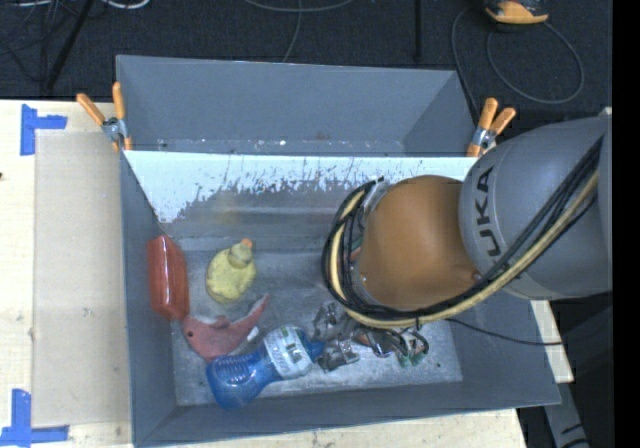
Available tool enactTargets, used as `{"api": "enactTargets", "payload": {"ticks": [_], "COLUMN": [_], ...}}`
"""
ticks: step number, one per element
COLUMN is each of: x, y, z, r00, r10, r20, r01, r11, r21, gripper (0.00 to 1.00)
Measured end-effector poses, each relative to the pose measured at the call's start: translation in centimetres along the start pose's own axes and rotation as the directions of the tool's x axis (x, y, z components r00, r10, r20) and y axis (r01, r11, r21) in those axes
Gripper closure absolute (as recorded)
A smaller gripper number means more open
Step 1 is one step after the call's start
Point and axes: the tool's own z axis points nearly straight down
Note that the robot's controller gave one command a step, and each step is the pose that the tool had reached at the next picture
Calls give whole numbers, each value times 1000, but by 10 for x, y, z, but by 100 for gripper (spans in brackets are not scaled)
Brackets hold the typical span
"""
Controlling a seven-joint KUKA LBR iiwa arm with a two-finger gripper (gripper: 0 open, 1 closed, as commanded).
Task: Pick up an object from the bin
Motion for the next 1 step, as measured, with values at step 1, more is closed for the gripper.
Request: {"api": "enactTargets", "payload": {"ticks": [1], "x": [0], "y": [0], "z": [-3], "r00": [1000], "r10": [0], "r20": [-1], "r01": [0], "r11": [1000], "r21": [0], "gripper": [100]}}
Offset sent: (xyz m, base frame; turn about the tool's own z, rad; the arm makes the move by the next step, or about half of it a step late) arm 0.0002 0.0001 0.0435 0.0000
